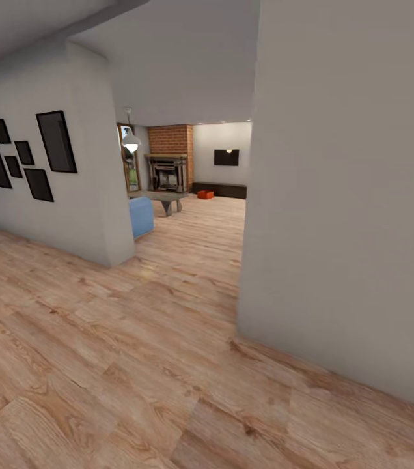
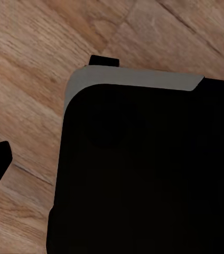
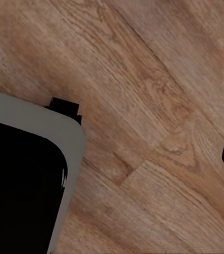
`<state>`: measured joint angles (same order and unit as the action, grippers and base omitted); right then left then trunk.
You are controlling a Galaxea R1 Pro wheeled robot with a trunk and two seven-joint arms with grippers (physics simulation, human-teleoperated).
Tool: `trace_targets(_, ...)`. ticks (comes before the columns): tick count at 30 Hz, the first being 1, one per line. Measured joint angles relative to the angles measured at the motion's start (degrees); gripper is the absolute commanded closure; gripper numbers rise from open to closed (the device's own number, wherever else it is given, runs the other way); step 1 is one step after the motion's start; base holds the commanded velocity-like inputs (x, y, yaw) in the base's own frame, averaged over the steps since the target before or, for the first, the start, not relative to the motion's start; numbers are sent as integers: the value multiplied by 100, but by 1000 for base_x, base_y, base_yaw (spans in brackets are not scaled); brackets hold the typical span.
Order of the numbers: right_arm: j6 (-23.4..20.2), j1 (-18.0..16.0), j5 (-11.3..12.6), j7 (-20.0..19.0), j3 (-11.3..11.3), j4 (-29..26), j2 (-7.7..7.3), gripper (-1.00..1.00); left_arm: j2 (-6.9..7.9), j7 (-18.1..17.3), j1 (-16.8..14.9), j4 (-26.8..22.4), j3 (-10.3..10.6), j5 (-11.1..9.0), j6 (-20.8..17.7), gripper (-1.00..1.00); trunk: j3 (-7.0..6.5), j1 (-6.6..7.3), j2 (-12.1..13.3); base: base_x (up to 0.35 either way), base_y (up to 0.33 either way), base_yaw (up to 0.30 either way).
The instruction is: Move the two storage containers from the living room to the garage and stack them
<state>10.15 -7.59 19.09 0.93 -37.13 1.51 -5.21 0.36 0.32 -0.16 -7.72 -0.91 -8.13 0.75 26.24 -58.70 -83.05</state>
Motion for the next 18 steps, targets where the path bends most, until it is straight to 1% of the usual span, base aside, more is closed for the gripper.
trace_targets(18,-3,2,0,0,0,0,0,-100,0,0,0,0,0,0,5,-100,-1,0,0,323,0,4)
